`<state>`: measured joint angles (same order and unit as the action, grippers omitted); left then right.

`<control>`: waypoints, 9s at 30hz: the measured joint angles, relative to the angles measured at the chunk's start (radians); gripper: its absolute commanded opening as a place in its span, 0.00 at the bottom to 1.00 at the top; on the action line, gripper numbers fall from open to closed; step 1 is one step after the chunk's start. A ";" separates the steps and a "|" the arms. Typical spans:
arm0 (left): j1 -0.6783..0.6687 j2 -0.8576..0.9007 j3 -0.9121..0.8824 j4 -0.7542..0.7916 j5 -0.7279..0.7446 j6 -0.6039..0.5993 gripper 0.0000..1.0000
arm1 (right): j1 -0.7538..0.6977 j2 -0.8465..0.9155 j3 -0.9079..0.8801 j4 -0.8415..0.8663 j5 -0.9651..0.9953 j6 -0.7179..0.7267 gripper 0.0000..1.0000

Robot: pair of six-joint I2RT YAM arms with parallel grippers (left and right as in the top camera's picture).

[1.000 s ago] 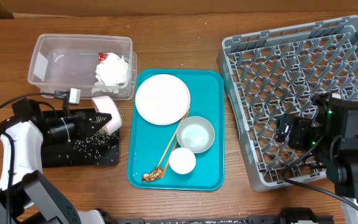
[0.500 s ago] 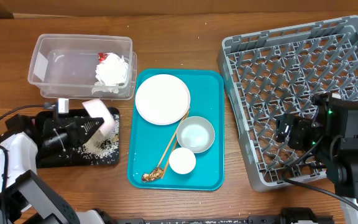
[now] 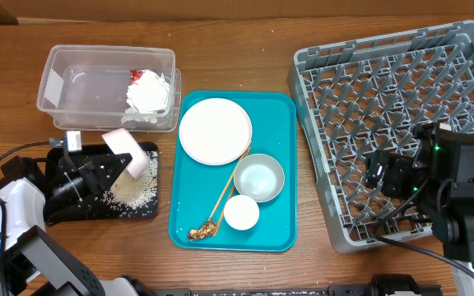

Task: Sort waste into correct bins and load items into the dishwasher
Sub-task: 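Tip the pink bowl over the black tray to dump the rice, then return the pink bowl to the teal tray with the left gripper, then grasp the white cup with the left gripper and lift it, then hand the white cup from left gripper to right gripper over rack, then place the white cup upside down in the rack's far right corner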

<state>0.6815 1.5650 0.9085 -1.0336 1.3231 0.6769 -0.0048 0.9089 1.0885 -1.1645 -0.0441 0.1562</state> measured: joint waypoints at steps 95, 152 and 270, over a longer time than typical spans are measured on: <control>-1.107 0.077 0.373 -0.101 -1.116 -0.760 0.44 | 0.000 0.026 0.001 -0.026 0.000 0.000 1.00; -0.903 0.088 0.362 0.389 -0.173 -0.883 0.04 | 0.001 0.324 0.006 0.201 -0.741 -0.196 1.00; -0.860 -0.182 0.368 -0.008 -0.962 -0.852 0.58 | -0.654 0.819 0.402 -0.147 0.081 0.150 0.77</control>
<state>-0.1787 1.3830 1.2766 -1.0416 0.3607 -0.1753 -0.6586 1.7275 1.4910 -1.3117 0.0368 0.3065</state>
